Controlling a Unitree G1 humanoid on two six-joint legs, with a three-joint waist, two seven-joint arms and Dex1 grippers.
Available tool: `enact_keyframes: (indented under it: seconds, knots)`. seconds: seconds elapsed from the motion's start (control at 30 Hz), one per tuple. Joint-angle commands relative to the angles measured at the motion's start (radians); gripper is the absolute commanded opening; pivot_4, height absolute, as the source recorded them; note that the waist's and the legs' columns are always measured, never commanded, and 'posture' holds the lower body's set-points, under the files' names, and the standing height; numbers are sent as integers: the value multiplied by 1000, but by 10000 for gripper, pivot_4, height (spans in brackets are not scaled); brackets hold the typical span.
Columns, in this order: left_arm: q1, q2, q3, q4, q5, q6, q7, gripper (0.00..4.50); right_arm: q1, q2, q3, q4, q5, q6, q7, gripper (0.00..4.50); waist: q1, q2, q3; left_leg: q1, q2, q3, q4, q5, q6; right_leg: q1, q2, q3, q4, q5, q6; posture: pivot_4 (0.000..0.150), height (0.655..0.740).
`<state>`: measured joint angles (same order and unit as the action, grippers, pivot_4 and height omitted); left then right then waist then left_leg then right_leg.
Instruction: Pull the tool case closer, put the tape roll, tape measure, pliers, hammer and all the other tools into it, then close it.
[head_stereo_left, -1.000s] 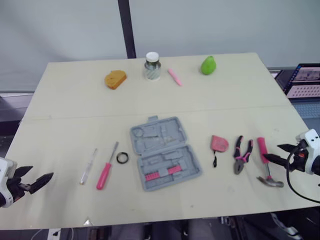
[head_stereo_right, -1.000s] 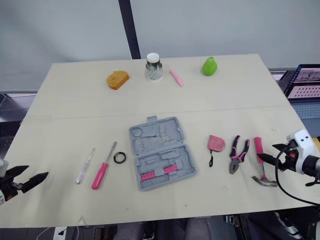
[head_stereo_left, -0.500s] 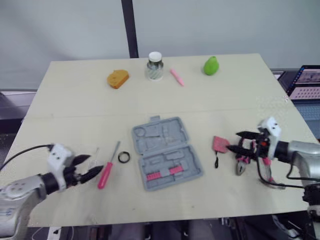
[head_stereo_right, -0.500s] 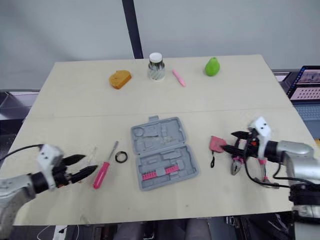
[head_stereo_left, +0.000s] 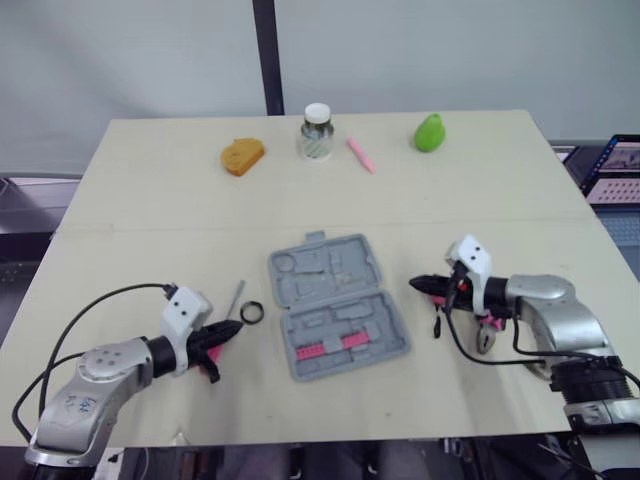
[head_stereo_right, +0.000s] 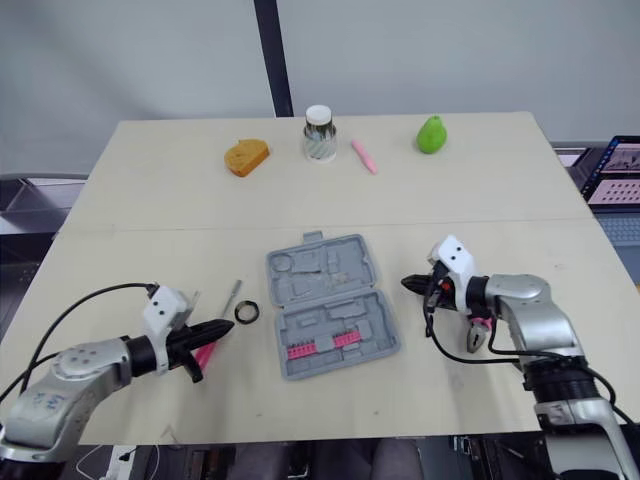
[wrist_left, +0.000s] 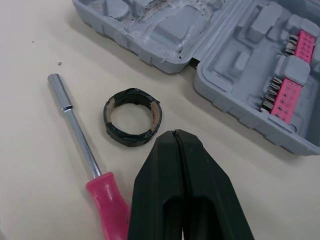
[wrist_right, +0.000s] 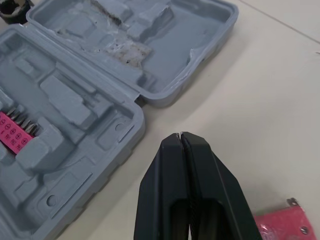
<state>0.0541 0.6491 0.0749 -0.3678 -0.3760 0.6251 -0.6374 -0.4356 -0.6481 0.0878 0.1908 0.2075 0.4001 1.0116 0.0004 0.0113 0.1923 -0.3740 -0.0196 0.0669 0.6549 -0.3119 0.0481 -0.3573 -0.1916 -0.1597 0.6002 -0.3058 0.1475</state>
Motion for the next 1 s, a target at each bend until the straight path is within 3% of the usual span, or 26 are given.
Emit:
enact_keyframes:
  seconds: [0.03,0.43,1.0]
  knots:
    - [-36,-18,-37,3,24,13,24,0,-32,13,21,-18,-20,1,-17,766,0,0,0,0,0,0,0,0,0,0,0,0,0,0,0,1500,7400]
    - [-143,-71,-176,42,104,89,80,0,-75,40,69,30,-108,-4,-68,766,-1,0,0,-1,4,-1,4,0,0,0,5,2,0,0,0,1500,7400]
    - [-255,-157,-205,148,154,93,116,0,-99,94,88,69,-159,-1,-98,766,-2,0,0,-2,5,-1,5,0,-1,0,6,2,0,0,-1,1500,7400]
